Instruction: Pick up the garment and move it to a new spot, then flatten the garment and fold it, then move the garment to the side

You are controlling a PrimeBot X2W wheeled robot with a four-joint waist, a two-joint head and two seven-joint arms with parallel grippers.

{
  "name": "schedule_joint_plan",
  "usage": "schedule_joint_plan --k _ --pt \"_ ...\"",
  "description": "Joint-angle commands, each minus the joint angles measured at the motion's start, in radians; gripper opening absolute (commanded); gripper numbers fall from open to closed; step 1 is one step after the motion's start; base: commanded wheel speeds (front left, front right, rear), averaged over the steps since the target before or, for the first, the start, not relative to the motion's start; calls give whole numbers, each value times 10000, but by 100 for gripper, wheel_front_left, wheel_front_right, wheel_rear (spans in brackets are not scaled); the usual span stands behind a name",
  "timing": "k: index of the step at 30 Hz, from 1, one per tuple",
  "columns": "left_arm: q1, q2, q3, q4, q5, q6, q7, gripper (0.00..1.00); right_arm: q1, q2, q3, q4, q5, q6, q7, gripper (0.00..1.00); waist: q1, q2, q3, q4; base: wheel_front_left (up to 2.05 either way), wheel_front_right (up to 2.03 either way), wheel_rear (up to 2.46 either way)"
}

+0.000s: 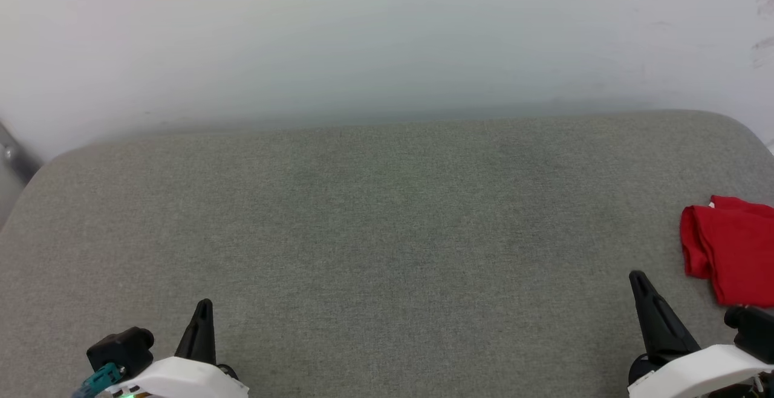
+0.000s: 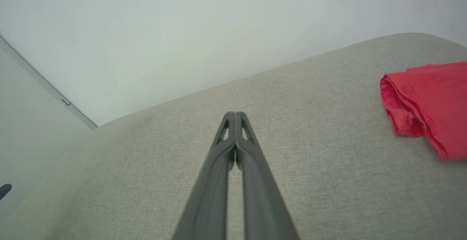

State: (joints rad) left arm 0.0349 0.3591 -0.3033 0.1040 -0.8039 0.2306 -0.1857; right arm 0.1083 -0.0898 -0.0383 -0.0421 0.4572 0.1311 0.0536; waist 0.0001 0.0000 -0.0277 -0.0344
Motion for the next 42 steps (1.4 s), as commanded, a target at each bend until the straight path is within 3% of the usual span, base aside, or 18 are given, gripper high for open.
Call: schedule_joint_plan --k 1,21,42 --pt "-291 -40 239 -49 -310 -138 89 0 -337 8 -39 -30 445 -1 -2 0 -1 0 4 5 0 0 0" --pt "-644 -807 1251 377 -2496 -1106 824 0 -872 60 -159 753 3547 -2 100 0 -1 0 60 69 0 0 0" --pt "-913 -1465 2108 673 -4241 -1884 1447 0 -1276 121 -289 1393 6033 -3 210 0 -1 0 118 132 0 0 0"
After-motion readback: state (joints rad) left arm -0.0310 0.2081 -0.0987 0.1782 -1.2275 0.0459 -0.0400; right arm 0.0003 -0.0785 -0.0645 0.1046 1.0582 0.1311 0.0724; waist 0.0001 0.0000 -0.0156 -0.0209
